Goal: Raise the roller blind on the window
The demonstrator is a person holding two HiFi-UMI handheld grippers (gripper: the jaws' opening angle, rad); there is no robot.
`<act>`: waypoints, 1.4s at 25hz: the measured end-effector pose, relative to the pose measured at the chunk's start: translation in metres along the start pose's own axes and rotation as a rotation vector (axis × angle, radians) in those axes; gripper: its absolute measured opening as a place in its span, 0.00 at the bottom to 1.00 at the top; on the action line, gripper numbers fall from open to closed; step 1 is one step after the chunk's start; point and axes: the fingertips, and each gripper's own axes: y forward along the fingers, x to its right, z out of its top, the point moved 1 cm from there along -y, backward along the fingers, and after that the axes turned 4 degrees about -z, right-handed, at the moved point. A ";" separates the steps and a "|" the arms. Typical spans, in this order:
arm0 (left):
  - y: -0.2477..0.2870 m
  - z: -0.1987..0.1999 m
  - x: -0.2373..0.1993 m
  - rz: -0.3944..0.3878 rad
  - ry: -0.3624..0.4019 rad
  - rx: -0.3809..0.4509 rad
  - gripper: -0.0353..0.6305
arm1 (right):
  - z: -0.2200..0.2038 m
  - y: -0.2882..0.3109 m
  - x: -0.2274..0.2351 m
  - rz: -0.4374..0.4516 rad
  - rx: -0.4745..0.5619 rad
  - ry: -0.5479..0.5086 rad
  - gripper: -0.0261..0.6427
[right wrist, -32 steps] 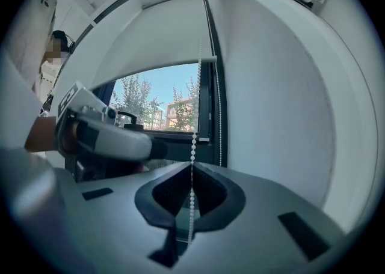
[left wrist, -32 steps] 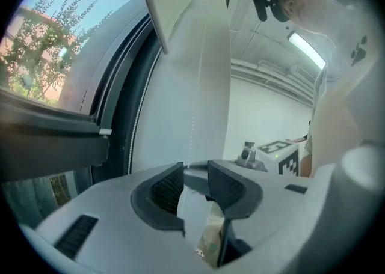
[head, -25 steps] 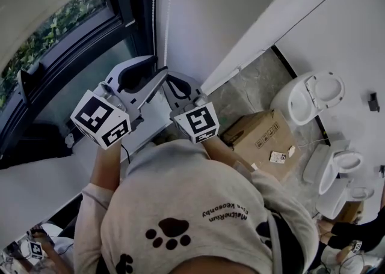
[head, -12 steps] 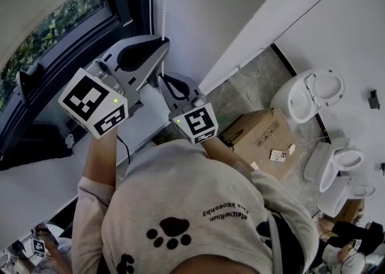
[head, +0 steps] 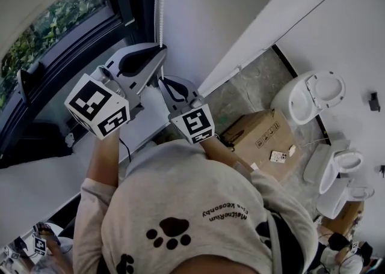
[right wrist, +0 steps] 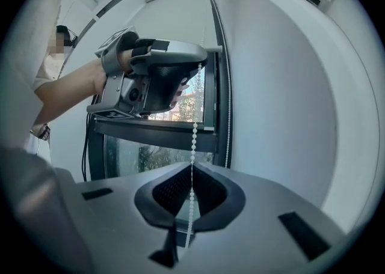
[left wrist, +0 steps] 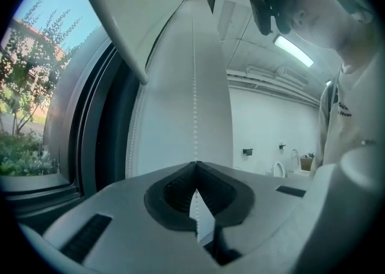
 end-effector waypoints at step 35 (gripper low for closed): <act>0.000 -0.111 0.002 0.032 -0.187 -0.048 0.06 | -0.070 -0.015 -0.004 0.070 -0.224 -0.037 0.14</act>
